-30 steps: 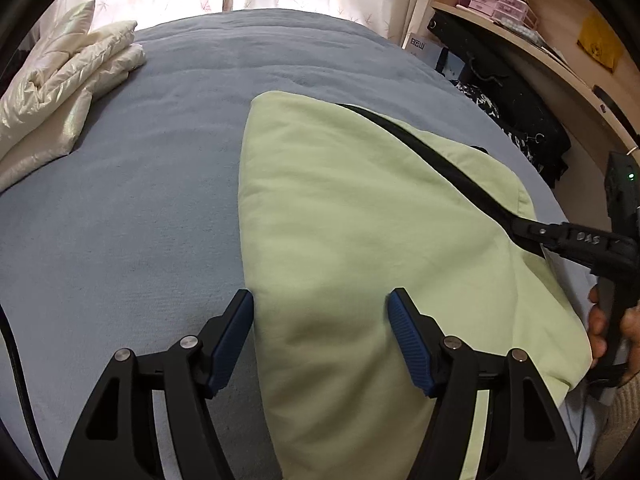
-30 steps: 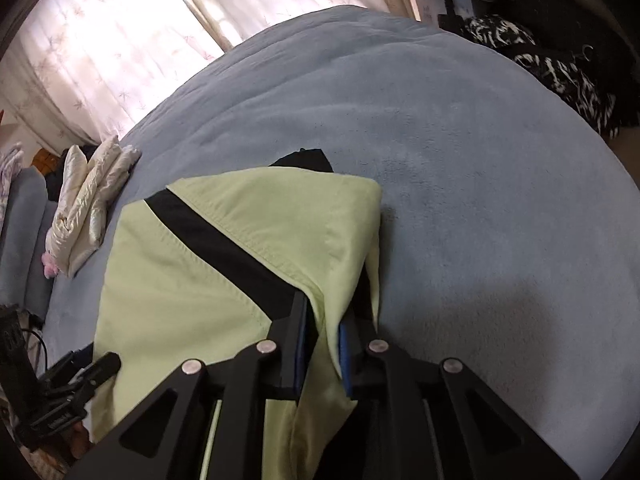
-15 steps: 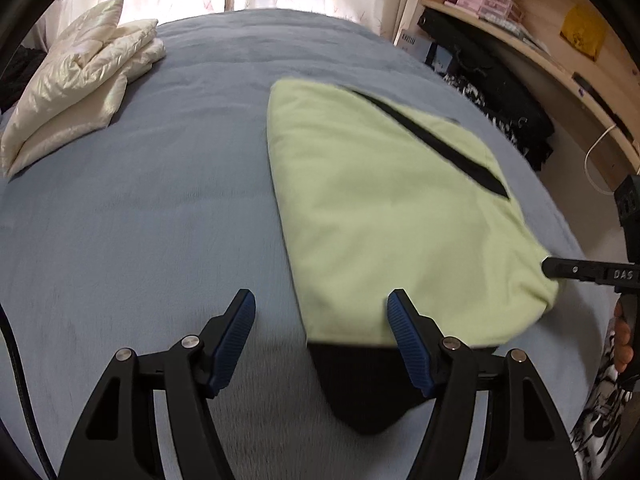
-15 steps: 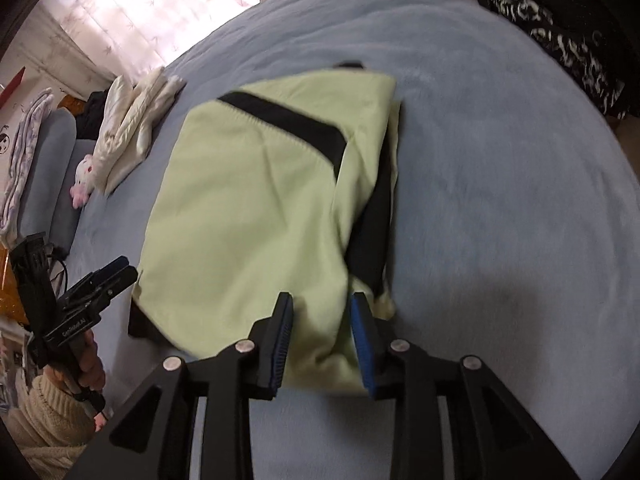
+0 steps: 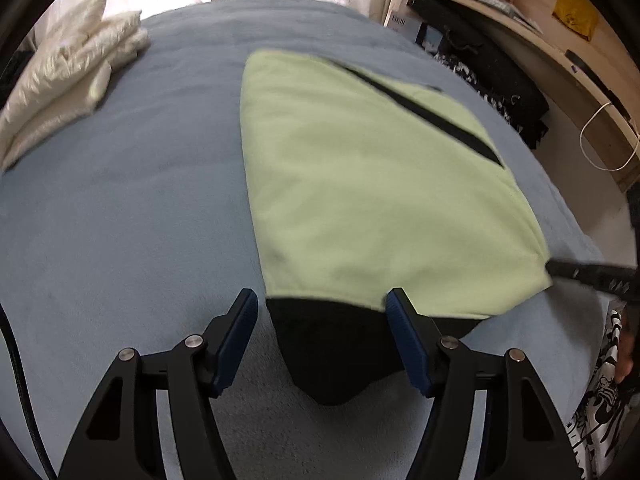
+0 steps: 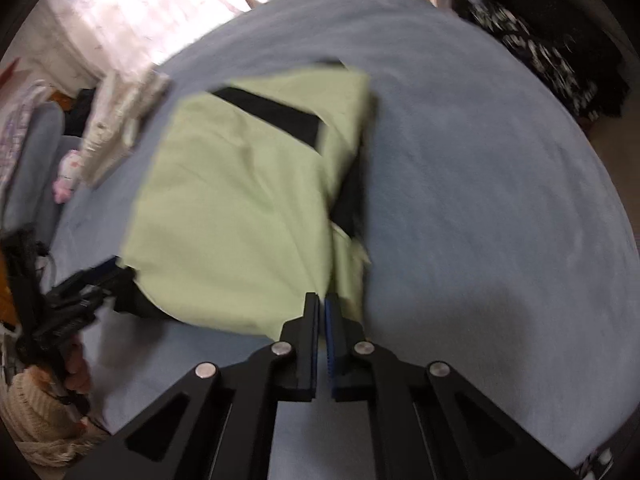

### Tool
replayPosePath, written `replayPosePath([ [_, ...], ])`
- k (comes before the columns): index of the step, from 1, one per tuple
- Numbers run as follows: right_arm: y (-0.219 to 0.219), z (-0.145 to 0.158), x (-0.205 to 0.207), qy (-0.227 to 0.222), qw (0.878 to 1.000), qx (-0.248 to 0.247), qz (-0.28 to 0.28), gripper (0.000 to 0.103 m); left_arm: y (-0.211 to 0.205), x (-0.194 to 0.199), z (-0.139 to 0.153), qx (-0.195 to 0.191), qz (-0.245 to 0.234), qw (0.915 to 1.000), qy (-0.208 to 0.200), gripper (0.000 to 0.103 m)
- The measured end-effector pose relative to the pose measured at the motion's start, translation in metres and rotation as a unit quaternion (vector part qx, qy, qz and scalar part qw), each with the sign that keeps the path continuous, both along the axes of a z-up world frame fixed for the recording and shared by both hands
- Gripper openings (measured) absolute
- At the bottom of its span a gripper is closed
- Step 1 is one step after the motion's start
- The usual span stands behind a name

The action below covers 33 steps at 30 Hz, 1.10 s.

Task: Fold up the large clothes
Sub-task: 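Grasp the black end of the bundle with the right tool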

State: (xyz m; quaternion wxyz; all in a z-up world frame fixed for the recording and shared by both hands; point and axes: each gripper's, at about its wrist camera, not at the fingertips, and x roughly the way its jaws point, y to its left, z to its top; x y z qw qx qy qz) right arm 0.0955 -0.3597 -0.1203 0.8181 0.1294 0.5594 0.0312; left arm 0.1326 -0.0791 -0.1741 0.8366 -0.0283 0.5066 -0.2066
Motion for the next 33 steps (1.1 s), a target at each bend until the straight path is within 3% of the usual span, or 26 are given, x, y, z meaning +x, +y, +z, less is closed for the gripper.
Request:
replayPosePath([
  [2,-0.001,-0.011,-0.002,0.018,1.000,0.003,-0.006,0.000,0.000,0.000,-0.003,-0.003,0.001,1.0000,0.005,0.065],
  [5,-0.006,0.001,-0.002,0.010,0.999,0.015,-0.029,0.000,0.001,-0.003,0.005,0.001,-0.004,1.0000,-0.005,0.065],
  [9,-0.006,0.031,0.004,-0.031,0.998,0.003,-0.053,0.001,0.003,-0.009,0.027,-0.001,-0.006,0.9993,-0.037,0.065],
  [14,0.031,0.050,0.040,-0.077,0.996,0.033,-0.023,0.005,0.007,0.007,0.047,-0.017,0.024,0.9974,-0.066,0.065],
  [23,0.070,0.011,0.128,-0.108,0.989,0.090,-0.038,0.008,-0.011,0.067,0.030,0.005,0.068,0.9963,-0.052,0.065],
  [26,0.060,-0.009,0.143,-0.102,0.992,0.058,-0.052,0.005,-0.016,0.074,0.014,0.012,0.067,0.9969,-0.038,0.065],
  [29,0.037,-0.011,0.138,-0.132,0.989,-0.007,-0.070,0.000,-0.010,0.074,0.002,-0.010,0.069,0.9970,-0.034,0.066],
  [33,-0.001,-0.012,0.129,-0.141,0.984,0.009,-0.106,0.000,-0.004,0.076,-0.005,-0.036,0.074,0.9964,-0.021,0.068],
])
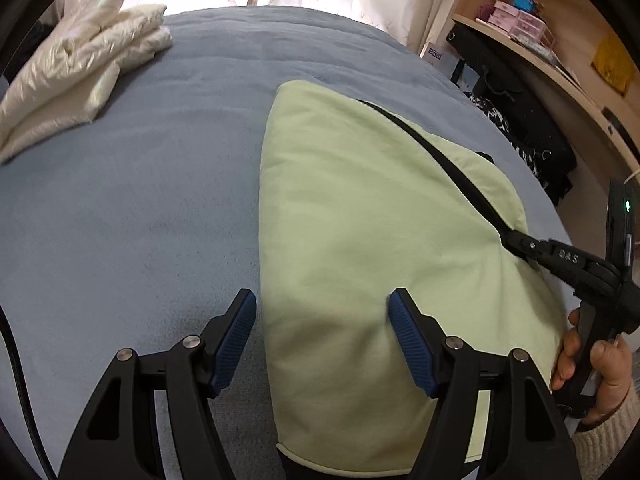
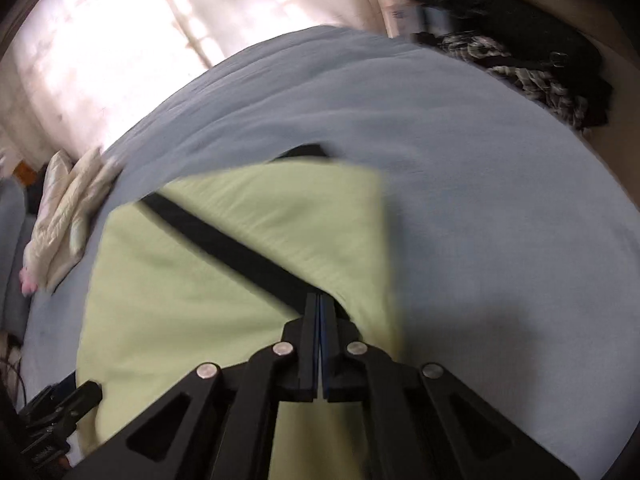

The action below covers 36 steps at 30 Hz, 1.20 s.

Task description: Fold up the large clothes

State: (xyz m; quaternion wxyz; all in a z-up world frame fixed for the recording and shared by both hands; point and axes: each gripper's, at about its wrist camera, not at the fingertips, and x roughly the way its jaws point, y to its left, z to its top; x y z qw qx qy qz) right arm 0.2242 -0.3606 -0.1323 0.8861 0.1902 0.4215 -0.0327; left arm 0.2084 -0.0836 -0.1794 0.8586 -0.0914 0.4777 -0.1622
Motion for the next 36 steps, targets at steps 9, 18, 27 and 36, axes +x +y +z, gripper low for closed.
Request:
replayPosePath([
  [9,0.004,0.002,-0.003,0.000,1.000,0.006,-0.014,0.000,-0.003,-0.003,0.004,0.013,0.004,0.9999,-0.003,0.068],
  [18,0.006,0.018,-0.023,0.005,0.999,0.031,-0.014,0.003,-0.006,-0.021,0.025,0.026,-0.004,0.9996,-0.011,0.068],
  [27,0.019,0.055,-0.056,0.006,1.000,0.013,0.019,0.004,-0.005,-0.055,0.057,0.030,-0.011,0.9989,-0.035,0.068],
  [36,0.026,0.099,-0.093,-0.013,0.999,-0.016,0.050,0.051,0.005,-0.081,0.088,0.030,-0.017,0.9980,-0.053,0.068],
])
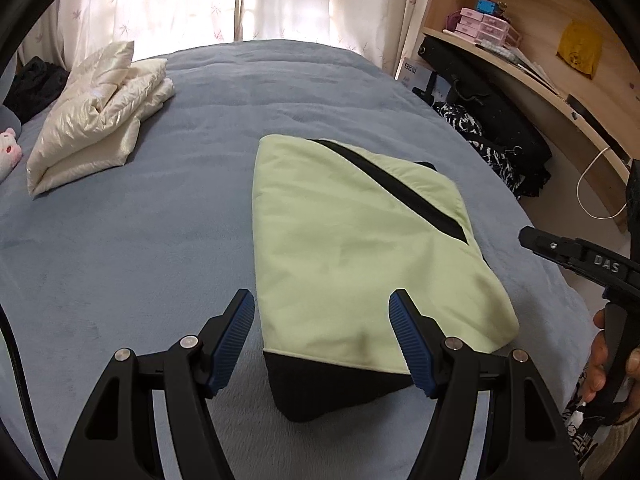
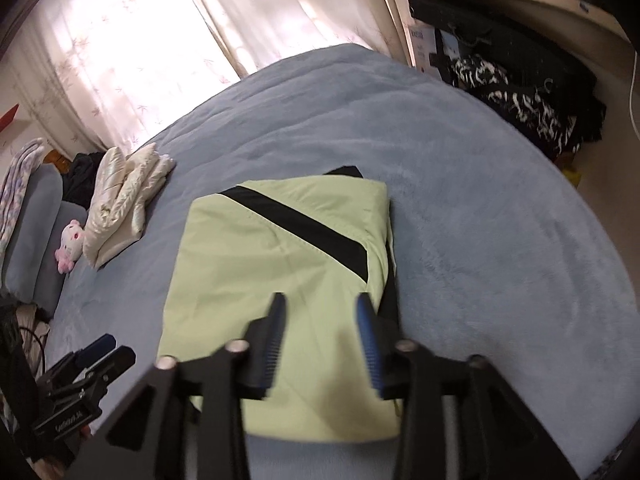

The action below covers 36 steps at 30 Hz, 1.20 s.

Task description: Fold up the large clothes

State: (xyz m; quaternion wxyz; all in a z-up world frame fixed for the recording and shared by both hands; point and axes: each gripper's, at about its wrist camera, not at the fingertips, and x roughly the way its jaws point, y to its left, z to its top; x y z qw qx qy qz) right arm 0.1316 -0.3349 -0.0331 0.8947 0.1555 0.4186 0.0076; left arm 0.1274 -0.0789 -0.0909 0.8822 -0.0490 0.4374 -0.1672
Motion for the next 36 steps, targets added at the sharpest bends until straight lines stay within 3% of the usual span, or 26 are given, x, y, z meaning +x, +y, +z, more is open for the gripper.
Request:
replayPosePath([
  [5,-0.008,0.002,-0.002,0.016,1.000,0.005,0.017,0.059,0.006,0.006,-0.002,0.006,0.007,0.9998,0.017,0.068],
  [8,-0.019,-0.008,0.002,0.037,0.999,0.020,0.018,0.059,0.012,0.017,-0.015,-0.017,0.002,0.9984,0.053,0.069],
  [10,-0.029,-0.016,0.005,0.049,0.998,0.034,0.013,0.059,0.017,0.025,-0.028,-0.035,-0.005,0.9961,0.080,0.081],
  [16,-0.054,-0.048,0.017,0.085,0.993,0.087,0.006,0.059,0.024,0.046,-0.066,-0.093,-0.018,0.9851,0.144,0.084],
  [20,-0.062,-0.071,0.028,0.110,0.985,0.130,0.017,0.059,0.023,0.057,-0.084,-0.113,-0.025,0.9804,0.159,0.084],
  [25,-0.059,-0.098,0.046,0.136,0.979,0.149,0.038,0.059,0.015,0.072,-0.108,-0.129,-0.043,0.9733,0.185,0.085],
  [27,-0.057,-0.108,0.054,0.141,0.975,0.166,0.048,0.059,0.011,0.076,-0.115,-0.139,-0.051,0.9713,0.186,0.089],
  [36,-0.040,-0.129,0.085,0.119,0.966,0.212,0.089,0.062,-0.009,0.091,-0.124,-0.154,-0.068,0.9703,0.174,0.101],
])
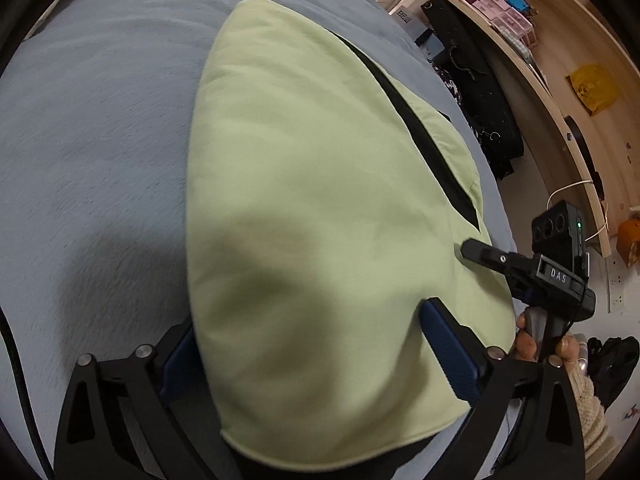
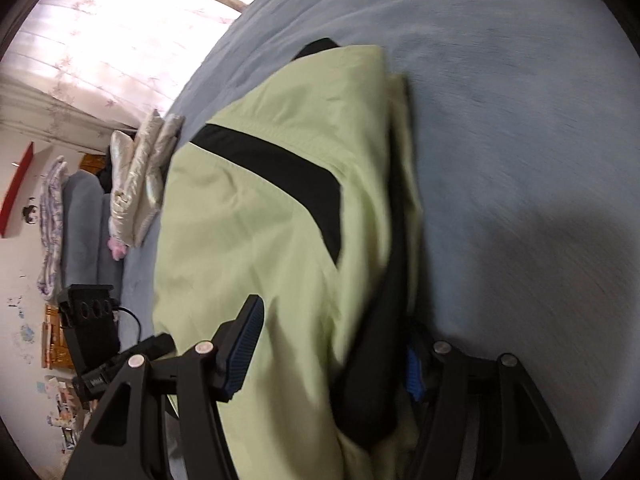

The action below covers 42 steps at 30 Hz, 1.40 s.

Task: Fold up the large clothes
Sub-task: 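Lift the green bundle with both tools and carry it toward the folded clothes stack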

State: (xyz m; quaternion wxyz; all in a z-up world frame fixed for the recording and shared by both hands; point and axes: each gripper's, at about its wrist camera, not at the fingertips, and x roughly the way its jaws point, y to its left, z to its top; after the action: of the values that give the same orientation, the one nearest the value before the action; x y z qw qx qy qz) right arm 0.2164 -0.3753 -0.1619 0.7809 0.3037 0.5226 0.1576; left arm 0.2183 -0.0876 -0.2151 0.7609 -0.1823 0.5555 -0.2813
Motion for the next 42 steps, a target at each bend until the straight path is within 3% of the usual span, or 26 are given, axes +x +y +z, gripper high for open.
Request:
replayPosePath([
  [7,0.003,-0.006,0.013,-0.024,0.999,0.036,0.008,0.058,-0.007,0.006,-0.003,0.000,-0.015,0.9999,-0.007,0.102],
  [10,0.004,-0.008,0.014,-0.026,0.999,0.037,0.007,0.047,-0.010,0.010,-0.005,0.002,-0.015,0.9999,-0.002,0.102],
  [12,0.008,-0.010,0.015,-0.023,0.999,0.042,0.004,0.031,-0.012,0.011,-0.005,0.008,-0.010,0.9999,0.004,0.102],
  [15,0.013,-0.006,0.014,-0.029,0.999,0.042,0.005,0.017,-0.015,0.011,-0.004,0.021,0.003,0.9997,0.008,0.102],
  [17,0.019,0.001,0.012,-0.039,0.999,0.028,0.006,0.013,-0.016,0.010,-0.001,0.030,0.015,0.9994,0.003,0.098],
  [25,0.047,0.044,-0.001,-0.095,0.995,-0.016,0.011,0.010,-0.009,-0.007,0.032,0.061,0.056,0.9943,-0.069,0.048],
  [30,0.074,0.070,-0.012,-0.117,0.992,-0.046,0.019,0.010,-0.001,-0.024,0.061,0.087,0.061,0.9882,-0.110,0.041],
  [35,0.104,0.103,-0.024,-0.138,0.989,-0.048,0.031,0.010,0.031,-0.040,0.090,0.091,0.072,0.9849,-0.129,0.041],
  [42,0.182,0.165,-0.011,-0.186,0.980,-0.025,0.066,0.010,0.135,-0.047,0.155,0.100,0.110,0.9745,-0.168,0.041],
])
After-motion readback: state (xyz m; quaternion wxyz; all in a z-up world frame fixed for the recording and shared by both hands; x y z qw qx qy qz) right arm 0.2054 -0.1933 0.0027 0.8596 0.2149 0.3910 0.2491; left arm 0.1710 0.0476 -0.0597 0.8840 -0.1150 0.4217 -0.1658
